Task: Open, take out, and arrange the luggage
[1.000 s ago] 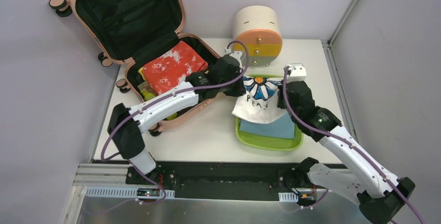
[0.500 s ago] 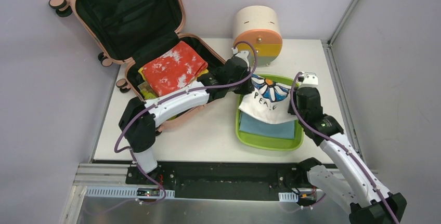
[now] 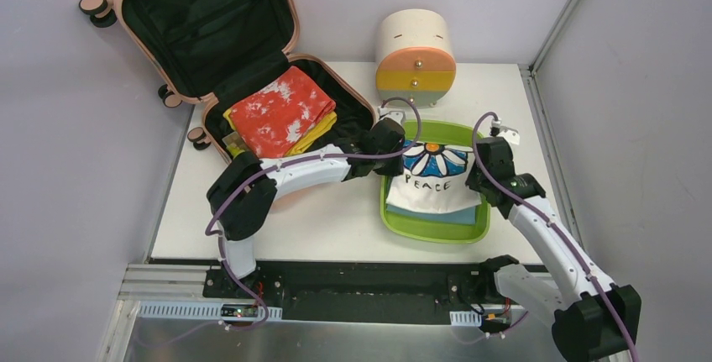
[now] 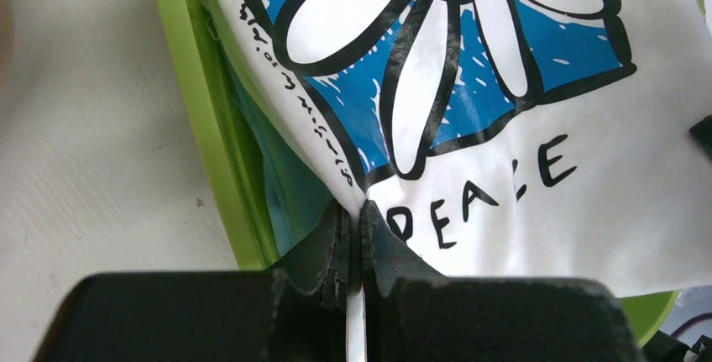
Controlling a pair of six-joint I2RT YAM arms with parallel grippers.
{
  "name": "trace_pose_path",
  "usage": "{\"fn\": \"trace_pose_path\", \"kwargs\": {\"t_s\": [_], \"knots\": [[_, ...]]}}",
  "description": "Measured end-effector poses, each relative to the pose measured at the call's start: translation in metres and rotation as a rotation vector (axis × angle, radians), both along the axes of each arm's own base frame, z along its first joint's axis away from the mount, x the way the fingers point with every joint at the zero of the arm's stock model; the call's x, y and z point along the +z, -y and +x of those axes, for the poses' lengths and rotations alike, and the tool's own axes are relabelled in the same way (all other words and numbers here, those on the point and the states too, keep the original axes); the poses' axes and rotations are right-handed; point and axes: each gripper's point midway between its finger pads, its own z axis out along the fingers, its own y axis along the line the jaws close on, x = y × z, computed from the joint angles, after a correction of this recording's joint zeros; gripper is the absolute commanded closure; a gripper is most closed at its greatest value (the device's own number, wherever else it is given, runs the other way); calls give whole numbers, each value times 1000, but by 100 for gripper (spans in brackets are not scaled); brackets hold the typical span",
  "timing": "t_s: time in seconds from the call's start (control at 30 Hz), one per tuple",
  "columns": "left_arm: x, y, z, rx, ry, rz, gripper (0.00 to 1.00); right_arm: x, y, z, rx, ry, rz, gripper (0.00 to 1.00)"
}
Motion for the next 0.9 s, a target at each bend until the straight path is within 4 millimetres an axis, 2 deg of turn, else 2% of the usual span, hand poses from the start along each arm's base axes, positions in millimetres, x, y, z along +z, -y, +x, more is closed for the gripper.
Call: {"fn": "trace_pose_path", "kwargs": {"t_s": [0.03, 0.13, 0.23, 0.33, 0.43, 0.5, 0.7, 0.9], "knots": [[0, 0, 1, 4, 4, 1, 100, 0, 0, 0, -16, -9, 8, 79], [1, 1, 2, 5, 10, -4, 100, 2, 4, 0, -75, -49, 23, 72], [0, 1, 2, 6, 12, -6, 94, 5, 10, -4, -131, -86, 17, 59], [-7, -4, 0, 8, 6, 8, 87, 12, 16, -8, -176, -113, -4, 59], [-10, -5, -5, 4, 0, 14, 70, 18, 18, -8, -201, -109, -5, 64], [-5, -5, -6, 2, 6, 8, 67, 18, 15, -8, -208, -108, 22, 68], [27, -3, -8, -5, 47, -49, 57, 10, -16, 2, -162, -91, 191, 73], [84, -16, -7, 17, 142, -115, 48, 29, -65, 28, -81, 2, 447, 82]]}}
